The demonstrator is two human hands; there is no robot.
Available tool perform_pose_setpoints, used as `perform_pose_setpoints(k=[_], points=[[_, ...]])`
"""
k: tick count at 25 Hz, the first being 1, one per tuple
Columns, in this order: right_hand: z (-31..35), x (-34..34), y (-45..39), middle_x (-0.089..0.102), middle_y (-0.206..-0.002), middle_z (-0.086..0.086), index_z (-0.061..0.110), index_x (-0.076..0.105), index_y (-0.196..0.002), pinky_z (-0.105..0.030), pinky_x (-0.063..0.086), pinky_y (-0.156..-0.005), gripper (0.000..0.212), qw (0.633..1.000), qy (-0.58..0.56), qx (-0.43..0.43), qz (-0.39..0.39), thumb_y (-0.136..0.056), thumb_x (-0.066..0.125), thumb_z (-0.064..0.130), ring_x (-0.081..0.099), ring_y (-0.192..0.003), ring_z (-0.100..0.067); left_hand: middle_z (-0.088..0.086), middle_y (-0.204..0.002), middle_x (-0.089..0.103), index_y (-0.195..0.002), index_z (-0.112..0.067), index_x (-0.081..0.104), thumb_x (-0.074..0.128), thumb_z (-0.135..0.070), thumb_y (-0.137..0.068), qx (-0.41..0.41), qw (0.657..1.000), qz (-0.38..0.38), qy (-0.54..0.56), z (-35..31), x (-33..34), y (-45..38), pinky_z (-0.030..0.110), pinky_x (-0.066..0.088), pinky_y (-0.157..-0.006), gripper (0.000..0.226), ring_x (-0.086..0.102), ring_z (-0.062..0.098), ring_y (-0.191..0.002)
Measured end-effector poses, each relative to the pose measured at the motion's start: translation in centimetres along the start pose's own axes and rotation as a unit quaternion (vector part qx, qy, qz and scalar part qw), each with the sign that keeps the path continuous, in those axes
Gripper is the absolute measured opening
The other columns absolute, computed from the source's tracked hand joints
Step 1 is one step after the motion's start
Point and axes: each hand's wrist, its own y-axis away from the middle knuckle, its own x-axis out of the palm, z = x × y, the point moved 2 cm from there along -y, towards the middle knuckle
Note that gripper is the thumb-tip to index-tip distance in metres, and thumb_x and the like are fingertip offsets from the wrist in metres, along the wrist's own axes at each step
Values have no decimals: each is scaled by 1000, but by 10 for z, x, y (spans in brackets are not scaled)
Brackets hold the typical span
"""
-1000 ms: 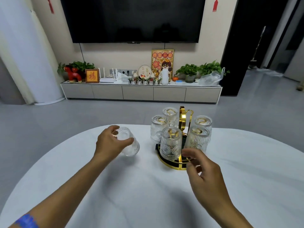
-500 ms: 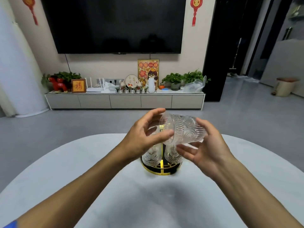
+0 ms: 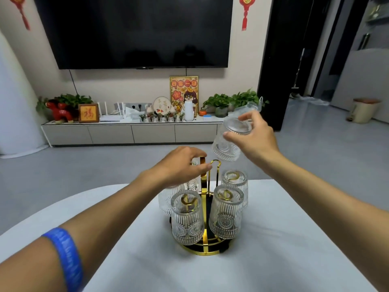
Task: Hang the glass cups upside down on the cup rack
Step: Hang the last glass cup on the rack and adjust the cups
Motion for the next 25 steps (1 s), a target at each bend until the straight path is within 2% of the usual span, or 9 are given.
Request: perform_pose_setpoints(k=[3,6,10,12,15,18,21,25], points=[[-17,36,-7,56,-102,4,25,54,-107,-30,38,-67,52,999,42,2,33,-65,81,40,54,-89,-19,-2,-139,58,-130,-27,59,59,-73,-73,10,996,0,87,14,4,-2,35,45,-96,73,54,16,-122],[-33,60,-8,54,-101,4,25,54,-105,-29,39,-66,51,993,87,7,74,-65,82,36,55,-88,-20,-5,-134,62,-125,-29,63,56,-80,-63,24,992,-11,123,19,7,-1,23,38,-81,81,55,10,-115],[-46,76,-9,52,-92,1,22,52,-97,-25,32,-51,45,986,119,47,106,-65,84,32,50,-76,-17,-6,-129,64,-121,-29,67,63,-73,-68,25,990,-24,135,22,8,-3,29,36,-88,69,52,7,-115],[-49,80,-9,51,-83,4,21,51,-93,-26,33,-50,43,981,130,64,129,-66,84,31,48,-68,-11,-6,-127,65,-120,-27,67,66,-65,-74,27,990,-32,137,23,9,-4,29,36,-87,60,52,5,-113],[-50,86,-9,58,-81,0,19,53,-86,-33,45,-58,39,968,158,96,172,-65,85,28,55,-73,-18,-5,-130,64,-122,-25,67,67,-62,-76,26,990,-31,137,23,10,-2,29,37,-87,58,52,6,-117],[-48,88,-11,63,-82,-5,18,54,-79,-36,46,-61,36,951,203,110,206,-65,84,30,57,-73,-22,-4,-135,61,-125,-25,64,66,-59,-78,25,990,-21,135,21,10,-3,30,35,-89,58,49,7,-119],[-46,87,-11,63,-85,-5,18,52,-82,-38,47,-65,37,942,232,105,218,-66,83,34,59,-78,-24,-3,-135,61,-126,-24,64,66,-59,-79,26,990,-23,137,20,7,-4,30,38,-92,58,50,10,-122],[-45,78,-4,61,-96,-3,21,51,-84,-44,46,-82,37,941,211,88,250,-72,79,42,56,-89,-25,-5,-140,56,-129,-29,60,58,-78,-67,19,988,-11,155,20,13,0,21,35,-82,79,45,3,-114]])
